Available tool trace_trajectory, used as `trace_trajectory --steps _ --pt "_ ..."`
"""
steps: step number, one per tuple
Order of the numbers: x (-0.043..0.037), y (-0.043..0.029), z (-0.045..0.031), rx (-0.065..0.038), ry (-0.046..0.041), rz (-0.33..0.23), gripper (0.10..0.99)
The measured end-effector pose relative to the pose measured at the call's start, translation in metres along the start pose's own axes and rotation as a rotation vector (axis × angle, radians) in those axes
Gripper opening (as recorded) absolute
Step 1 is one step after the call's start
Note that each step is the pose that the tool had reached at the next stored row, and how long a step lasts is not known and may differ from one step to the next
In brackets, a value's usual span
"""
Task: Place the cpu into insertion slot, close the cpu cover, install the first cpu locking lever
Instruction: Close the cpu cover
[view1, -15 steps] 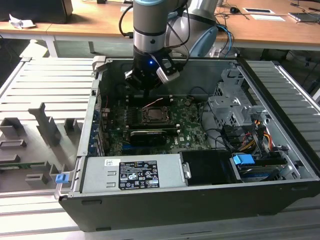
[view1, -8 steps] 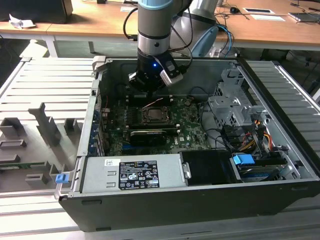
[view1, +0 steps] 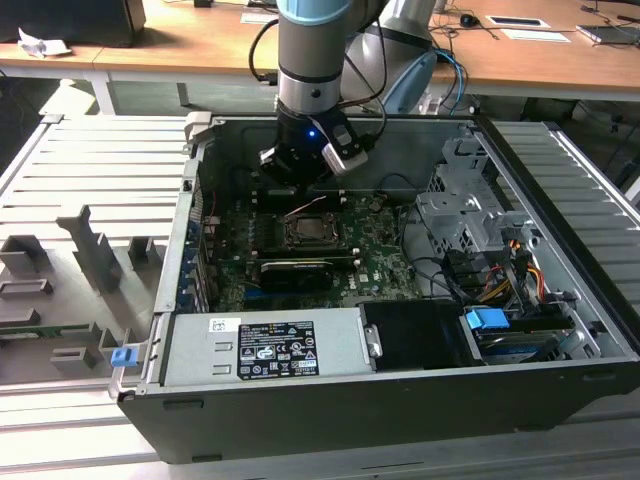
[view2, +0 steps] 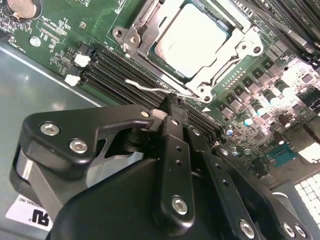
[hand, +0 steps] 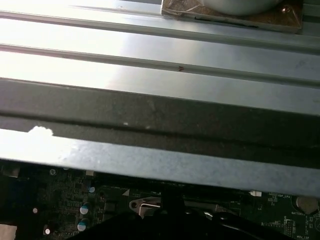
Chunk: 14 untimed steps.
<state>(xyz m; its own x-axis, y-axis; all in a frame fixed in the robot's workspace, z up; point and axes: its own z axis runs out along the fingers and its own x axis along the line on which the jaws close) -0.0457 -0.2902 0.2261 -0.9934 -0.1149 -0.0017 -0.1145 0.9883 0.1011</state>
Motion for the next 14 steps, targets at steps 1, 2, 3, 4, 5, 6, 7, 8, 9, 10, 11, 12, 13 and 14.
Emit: trace_trajectory --steps 1,2,3,4,5,6,7,8,9,10,11,12,13,14 --pt "-0.0002 0.0003 0.0002 0.000 -0.0001 0.000 0.106" --pt "-0.0007 0.0003 0.0006 0.000 -0.0003 0.000 0.106" --pt "-0.0011 0.0002 0.0012 0.000 -0.0004 0.002 0.106" --pt "-0.0017 0.0000 0.0020 0.000 -0.0007 0.006 0.106" --pt "-0.0025 -0.0002 0.0031 0.000 -0.0014 0.013 0.106" --pt "-0.0031 -0.0003 0.0038 -0.001 -0.0017 0.015 0.106" --pt "-0.0036 -0.0004 0.0043 -0.001 -0.0019 0.016 0.106" --pt "-0.0040 -0.0005 0.0049 -0.003 -0.0021 0.016 0.106" --pt "-0.0050 -0.0007 0.0059 -0.004 -0.0022 0.016 0.106" --pt "-0.0060 -0.0010 0.0070 -0.004 -0.0021 0.016 0.106" --pt "-0.0073 -0.0012 0.0081 -0.004 -0.0021 0.016 0.106" --pt "-0.0080 -0.0014 0.0088 -0.004 -0.0021 0.016 0.106" --pt "-0.0085 -0.0015 0.0093 -0.004 -0.0022 0.016 0.106" --pt "-0.0085 -0.0015 0.0097 -0.004 -0.0022 0.016 0.106"
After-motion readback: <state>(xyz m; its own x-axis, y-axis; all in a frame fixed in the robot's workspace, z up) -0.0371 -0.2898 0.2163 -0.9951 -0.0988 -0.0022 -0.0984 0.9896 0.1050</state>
